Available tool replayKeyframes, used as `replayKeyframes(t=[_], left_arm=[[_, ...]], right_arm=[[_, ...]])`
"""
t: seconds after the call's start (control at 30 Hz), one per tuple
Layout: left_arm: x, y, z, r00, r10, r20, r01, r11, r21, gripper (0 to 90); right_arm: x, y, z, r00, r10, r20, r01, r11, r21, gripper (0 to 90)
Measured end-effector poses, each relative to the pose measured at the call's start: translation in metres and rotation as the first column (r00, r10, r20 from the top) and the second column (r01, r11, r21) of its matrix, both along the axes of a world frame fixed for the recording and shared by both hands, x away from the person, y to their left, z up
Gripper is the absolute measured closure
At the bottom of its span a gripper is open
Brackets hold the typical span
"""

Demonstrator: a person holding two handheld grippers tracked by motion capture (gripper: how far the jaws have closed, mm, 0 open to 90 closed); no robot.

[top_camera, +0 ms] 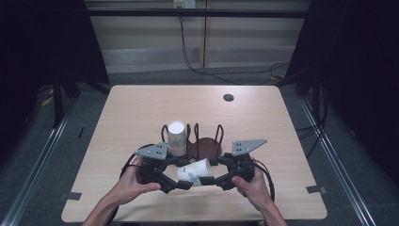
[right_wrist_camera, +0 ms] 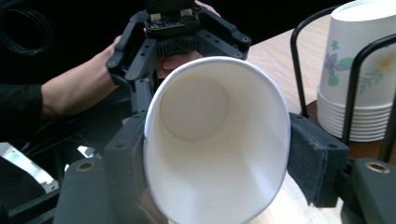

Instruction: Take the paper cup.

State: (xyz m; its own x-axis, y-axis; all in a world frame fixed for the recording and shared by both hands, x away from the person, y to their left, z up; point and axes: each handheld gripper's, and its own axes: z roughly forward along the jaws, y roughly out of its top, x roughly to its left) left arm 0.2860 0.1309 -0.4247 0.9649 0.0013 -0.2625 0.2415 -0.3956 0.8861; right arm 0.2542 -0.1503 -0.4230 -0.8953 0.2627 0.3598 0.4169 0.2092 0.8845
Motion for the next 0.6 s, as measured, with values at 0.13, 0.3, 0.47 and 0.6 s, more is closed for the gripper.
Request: replayKeyframes(t=[0.13, 0.3, 0.47, 0.6], left_arm=[[0.001, 0.001, 0.0, 0.9997, 0.025, 0.002, -0.025, 0.9995, 0.018, 18.6], [0.001, 0.005, 0.003, 0.9979, 0.059, 0.027, -0.06, 0.9979, 0.024, 16.4], [0.0, 0.012, 0.007, 0.9889, 0.134, 0.063, -0.135, 0.9906, 0.018, 19.3], [-0.002, 0.018, 0.006, 0.9859, 0.154, 0.065, -0.156, 0.9875, 0.022, 19.3]], right_arm=[[0.001, -0.002, 0.001, 0.9998, -0.018, -0.003, 0.018, 0.9998, -0.002, 30.0], [0.001, -0.005, 0.001, 0.9985, -0.054, -0.001, 0.054, 0.9983, -0.022, 30.1], [0.001, -0.012, 0.006, 0.9952, -0.098, 0.001, 0.098, 0.9944, -0.039, 30.1], [0.0, -0.018, 0.009, 0.9904, -0.138, 0.002, 0.138, 0.9893, -0.047, 30.1]])
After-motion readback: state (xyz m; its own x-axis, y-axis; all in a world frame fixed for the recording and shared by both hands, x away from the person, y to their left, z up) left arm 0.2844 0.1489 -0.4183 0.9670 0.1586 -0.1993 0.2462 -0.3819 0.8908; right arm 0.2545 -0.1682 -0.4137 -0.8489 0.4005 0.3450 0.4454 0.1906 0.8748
